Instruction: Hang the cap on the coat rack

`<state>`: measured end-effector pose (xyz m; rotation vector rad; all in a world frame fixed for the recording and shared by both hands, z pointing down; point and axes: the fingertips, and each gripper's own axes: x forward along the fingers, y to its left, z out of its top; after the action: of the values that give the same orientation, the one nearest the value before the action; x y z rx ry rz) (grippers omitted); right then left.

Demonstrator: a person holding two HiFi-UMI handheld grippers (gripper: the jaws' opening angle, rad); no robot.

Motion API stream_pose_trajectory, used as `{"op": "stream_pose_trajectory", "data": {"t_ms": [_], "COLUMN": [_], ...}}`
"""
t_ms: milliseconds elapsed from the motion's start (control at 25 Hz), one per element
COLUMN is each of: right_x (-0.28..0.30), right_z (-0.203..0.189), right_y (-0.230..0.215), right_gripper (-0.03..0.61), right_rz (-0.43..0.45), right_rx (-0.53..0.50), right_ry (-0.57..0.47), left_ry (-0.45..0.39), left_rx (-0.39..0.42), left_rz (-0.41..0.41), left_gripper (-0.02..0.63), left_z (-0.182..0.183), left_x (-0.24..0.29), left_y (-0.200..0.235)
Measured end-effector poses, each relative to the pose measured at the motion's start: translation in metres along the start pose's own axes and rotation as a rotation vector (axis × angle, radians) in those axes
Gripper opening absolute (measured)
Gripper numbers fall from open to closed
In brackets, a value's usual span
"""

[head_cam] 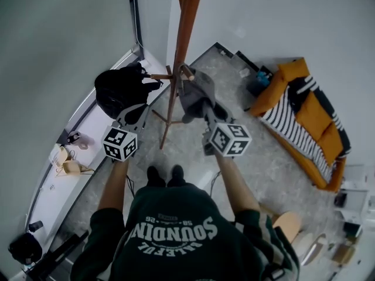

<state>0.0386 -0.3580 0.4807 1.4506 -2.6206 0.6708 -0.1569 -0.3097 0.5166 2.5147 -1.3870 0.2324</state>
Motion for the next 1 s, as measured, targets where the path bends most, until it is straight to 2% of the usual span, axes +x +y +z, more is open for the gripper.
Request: {"op": "stream_pose_trajectory", "data": {"t_ms": [480,840,1000], "right_x": [0.029,0.035,0.032], "right_z": [-0.038,-0.077,-0.092], "right_y": [0.01,0.016,0.011], "right_gripper": [0.04,0.127,0.14], "right_rz": [0.042,0.059,0.043], "right_rx": [-0.038,-0.072,-0.085], "right_ry": [0.086,0.216,0.261], "left_ry": [0.001,0.0,0.002], "left_rx": [-0.018,-0.019,-0.021], "left_rz": [0.03,0.04,0.038], "left_gripper": [0.0,0.0,0.0], "left_z": [-0.004,-0.006,-0.009], "left_x": [-0.01,-0.021,-0.022], "left_y": [0.016,0.021,0.021]}}
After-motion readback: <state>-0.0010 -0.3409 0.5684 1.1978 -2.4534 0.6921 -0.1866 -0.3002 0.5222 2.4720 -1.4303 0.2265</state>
